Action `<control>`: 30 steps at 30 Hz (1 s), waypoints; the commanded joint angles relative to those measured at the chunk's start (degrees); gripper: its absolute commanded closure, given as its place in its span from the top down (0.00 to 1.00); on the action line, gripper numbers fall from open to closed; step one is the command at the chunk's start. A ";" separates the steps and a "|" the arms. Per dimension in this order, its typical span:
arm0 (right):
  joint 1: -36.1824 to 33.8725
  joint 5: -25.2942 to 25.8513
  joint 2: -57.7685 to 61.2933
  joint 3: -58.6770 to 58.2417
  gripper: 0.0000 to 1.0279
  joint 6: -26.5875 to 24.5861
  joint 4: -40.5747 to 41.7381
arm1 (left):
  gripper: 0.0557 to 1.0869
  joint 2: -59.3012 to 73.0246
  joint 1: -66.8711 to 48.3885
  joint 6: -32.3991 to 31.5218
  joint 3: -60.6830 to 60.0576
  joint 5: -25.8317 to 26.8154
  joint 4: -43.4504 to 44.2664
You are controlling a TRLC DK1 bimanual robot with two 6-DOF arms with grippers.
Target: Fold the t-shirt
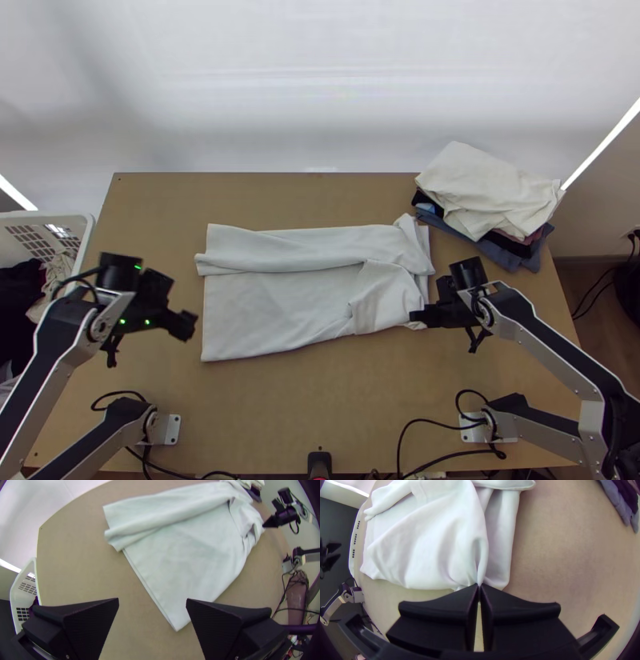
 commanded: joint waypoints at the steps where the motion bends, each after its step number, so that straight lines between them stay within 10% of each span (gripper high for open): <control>1: -1.09 0.57 -0.99 -0.56 0.03 -1.35 0.53 | 0.95 5.20 -4.16 0.37 -2.70 -4.73 -4.92; 25: -0.73 0.57 -1.17 -0.21 0.03 -1.17 0.97 | 0.86 19.18 -18.57 -7.63 -8.15 -5.61 -2.29; 30: -0.73 0.57 -1.52 -0.12 0.03 -1.26 1.06 | 0.52 21.20 -18.75 -8.60 -9.20 -5.26 0.88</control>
